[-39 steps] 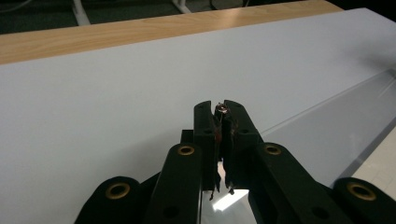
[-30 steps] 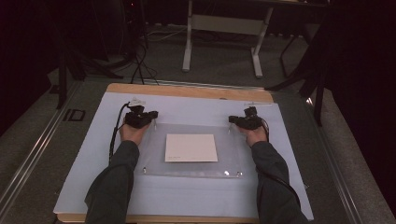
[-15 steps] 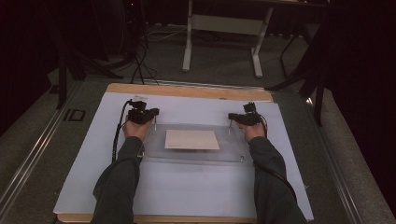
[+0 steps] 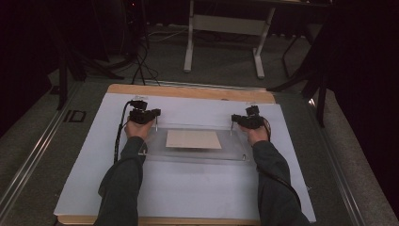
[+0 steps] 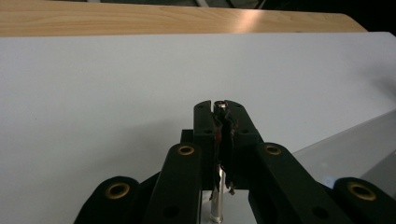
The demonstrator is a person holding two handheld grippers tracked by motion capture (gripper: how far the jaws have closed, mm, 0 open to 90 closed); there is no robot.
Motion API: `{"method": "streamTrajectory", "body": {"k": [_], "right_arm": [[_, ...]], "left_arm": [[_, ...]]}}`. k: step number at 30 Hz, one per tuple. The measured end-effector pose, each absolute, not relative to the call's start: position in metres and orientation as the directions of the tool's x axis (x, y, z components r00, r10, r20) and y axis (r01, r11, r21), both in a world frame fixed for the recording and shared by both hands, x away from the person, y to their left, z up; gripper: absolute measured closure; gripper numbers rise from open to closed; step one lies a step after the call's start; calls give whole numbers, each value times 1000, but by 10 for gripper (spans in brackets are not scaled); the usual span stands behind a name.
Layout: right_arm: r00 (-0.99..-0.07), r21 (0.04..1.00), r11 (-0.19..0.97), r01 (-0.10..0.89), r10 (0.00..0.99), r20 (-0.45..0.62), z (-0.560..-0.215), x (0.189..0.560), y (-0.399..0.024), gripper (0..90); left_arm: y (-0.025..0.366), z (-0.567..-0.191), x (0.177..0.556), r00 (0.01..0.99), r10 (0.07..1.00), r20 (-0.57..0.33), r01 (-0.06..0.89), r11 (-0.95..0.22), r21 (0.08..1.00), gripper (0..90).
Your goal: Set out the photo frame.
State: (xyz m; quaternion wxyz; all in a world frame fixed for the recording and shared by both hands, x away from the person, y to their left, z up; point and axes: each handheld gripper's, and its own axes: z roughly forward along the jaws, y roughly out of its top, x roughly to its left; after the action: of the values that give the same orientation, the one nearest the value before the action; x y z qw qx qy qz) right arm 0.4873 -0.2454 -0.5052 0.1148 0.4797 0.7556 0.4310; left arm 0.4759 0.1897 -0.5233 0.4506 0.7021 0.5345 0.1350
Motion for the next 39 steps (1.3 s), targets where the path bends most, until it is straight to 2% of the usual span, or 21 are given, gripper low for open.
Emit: {"method": "streamTrajectory", "body": {"k": [11, 24, 35, 39], "right_arm": [[-552, 817, 190, 544, 815, 178, -504, 452, -268, 807], [-598, 813, 279, 512, 795, 104, -517, 421, -278, 694], [-639, 786, 366, 497, 768, 46, -534, 412, -277, 648], [-684, 808, 387, 444, 729, 27, -531, 407, -274, 587]], "left_arm": [[190, -524, 476, 386, 871, -304, 634, -11, 773, 851], [190, -523, 478, 381, 870, -313, 646, -8, 763, 851], [191, -523, 479, 381, 865, -326, 652, -1, 759, 851], [191, -523, 479, 379, 866, -327, 653, 0, 757, 851]]}}
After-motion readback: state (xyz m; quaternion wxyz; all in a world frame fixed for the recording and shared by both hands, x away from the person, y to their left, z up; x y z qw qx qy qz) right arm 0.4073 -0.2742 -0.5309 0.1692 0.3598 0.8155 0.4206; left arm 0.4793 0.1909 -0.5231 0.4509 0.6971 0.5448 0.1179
